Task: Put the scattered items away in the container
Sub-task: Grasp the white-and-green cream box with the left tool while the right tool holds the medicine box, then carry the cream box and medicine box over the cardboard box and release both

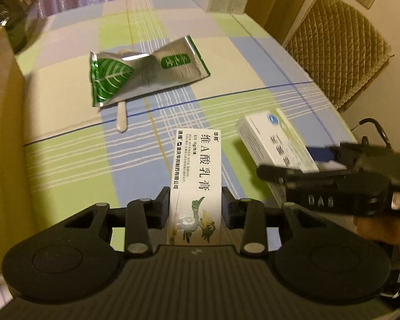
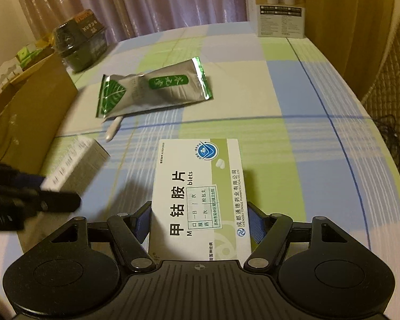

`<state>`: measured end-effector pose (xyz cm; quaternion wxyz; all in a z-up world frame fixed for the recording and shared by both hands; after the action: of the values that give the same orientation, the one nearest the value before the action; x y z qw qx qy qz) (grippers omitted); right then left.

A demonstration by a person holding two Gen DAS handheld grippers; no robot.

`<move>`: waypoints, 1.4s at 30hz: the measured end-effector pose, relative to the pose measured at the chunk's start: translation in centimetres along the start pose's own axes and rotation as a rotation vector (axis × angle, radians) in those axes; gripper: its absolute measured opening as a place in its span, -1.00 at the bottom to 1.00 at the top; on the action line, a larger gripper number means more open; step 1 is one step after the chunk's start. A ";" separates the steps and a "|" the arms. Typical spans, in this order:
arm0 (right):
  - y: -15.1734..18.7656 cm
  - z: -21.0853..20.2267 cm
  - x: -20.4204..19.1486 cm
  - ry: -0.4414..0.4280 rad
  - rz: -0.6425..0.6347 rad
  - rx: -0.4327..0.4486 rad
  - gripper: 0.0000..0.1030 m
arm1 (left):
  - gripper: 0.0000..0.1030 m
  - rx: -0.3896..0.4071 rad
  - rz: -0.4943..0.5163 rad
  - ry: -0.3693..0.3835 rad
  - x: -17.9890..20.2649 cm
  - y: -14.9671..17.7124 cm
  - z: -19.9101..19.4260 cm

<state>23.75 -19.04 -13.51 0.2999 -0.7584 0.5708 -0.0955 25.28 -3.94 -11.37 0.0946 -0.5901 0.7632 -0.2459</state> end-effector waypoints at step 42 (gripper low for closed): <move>-5.3 -7.7 -24.6 -0.241 -0.315 0.139 0.42 | -0.36 0.245 -0.202 -0.222 -14.9 4.7 -21.6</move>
<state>16.12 1.87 0.53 0.3990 -0.8218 0.3970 -0.0888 16.21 16.75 2.75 0.2243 -0.6711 0.6493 -0.2787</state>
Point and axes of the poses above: each gripper's, at about its wrist camera, not at the fingertips, and z roughly the way its jaws point, x to its right, y to its underside, the point moved 7 cm from there along z, roughly the way its jaws point, and after that the axes turned 1 degree about -y, right-handed, at the moved point
